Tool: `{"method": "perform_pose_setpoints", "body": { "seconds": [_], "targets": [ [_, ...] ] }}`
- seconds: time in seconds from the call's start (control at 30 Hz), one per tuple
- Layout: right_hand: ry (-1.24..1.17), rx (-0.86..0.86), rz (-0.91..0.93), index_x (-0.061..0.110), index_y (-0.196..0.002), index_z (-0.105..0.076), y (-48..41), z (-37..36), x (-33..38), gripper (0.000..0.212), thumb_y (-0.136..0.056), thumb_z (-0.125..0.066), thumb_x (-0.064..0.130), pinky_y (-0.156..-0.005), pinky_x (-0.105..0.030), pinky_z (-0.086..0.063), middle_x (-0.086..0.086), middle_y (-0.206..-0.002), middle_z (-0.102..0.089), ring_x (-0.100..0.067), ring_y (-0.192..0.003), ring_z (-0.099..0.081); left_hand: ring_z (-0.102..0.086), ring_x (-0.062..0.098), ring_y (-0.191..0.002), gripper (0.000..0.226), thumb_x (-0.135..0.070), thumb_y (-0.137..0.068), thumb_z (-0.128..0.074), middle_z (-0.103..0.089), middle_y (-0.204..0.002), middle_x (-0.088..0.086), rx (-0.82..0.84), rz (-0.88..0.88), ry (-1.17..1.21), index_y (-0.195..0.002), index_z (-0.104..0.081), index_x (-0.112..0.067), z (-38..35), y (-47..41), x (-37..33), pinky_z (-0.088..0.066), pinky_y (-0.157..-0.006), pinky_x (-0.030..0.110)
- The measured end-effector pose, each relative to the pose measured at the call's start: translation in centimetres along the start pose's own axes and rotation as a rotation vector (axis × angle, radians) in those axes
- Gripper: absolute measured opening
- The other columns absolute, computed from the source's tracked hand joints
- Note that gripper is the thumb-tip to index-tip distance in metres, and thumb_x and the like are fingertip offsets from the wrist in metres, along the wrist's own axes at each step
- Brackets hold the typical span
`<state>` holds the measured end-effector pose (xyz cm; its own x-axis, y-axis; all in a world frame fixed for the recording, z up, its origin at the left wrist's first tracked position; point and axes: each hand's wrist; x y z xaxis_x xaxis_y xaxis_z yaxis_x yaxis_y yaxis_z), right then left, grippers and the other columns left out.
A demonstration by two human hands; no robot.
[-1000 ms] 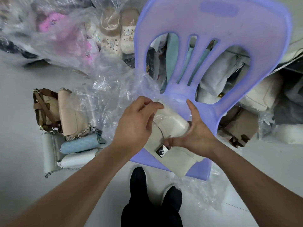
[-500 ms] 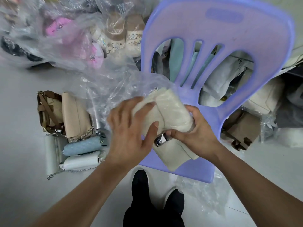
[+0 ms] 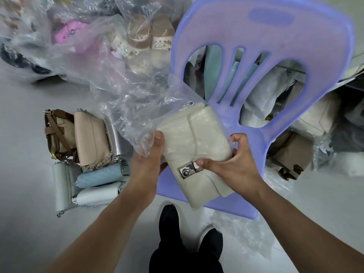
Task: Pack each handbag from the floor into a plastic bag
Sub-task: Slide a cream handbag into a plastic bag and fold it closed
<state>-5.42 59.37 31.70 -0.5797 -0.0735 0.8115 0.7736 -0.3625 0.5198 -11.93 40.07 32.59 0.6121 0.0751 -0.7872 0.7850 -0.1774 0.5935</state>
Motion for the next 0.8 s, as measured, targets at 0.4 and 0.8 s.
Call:
{"method": "perform_pose_setpoints", "body": {
  "seconds": [0.4, 0.8],
  "targets": [
    [-0.071, 0.022, -0.015, 0.047, -0.113, -0.042, 0.2, 0.2, -0.7, 0.092, -0.04, -0.098, 0.049, -0.075, -0.026, -0.058, 0.001, -0.106, -0.073, -0.007, -0.09, -0.072, -0.069, 0.017, -0.111, 0.037, -0.037, -0.086, -0.075, -0.074, -0.115, -0.003, 0.342, 0.22, -0.229, -0.121, -0.068, -0.026, -0.3, 1.9, 0.8, -0.056, -0.094, 0.044],
    [0.042, 0.028, 0.131, 0.027, -0.127, -0.056, -1.8, 3.2, -2.2, 0.077, -0.061, -0.091, 0.047, -0.093, -0.033, -0.058, 0.015, -0.119, -0.071, -0.002, -0.111, -0.067, -0.071, 0.005, -0.084, 0.021, -0.029, -0.076, -0.087, -0.077, -0.091, -0.01, 0.238, -0.166, -0.466, -0.088, -0.074, -0.019, -4.3, -1.1, 0.8, -0.051, -0.075, 0.014]
  ]
}}
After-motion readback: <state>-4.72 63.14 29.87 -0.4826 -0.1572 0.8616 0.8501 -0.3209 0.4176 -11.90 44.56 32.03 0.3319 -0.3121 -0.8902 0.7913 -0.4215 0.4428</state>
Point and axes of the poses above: each hand's wrist, its own y-axis away from the middle knuckle, its own z-axis out of the back of the hand, x = y × z
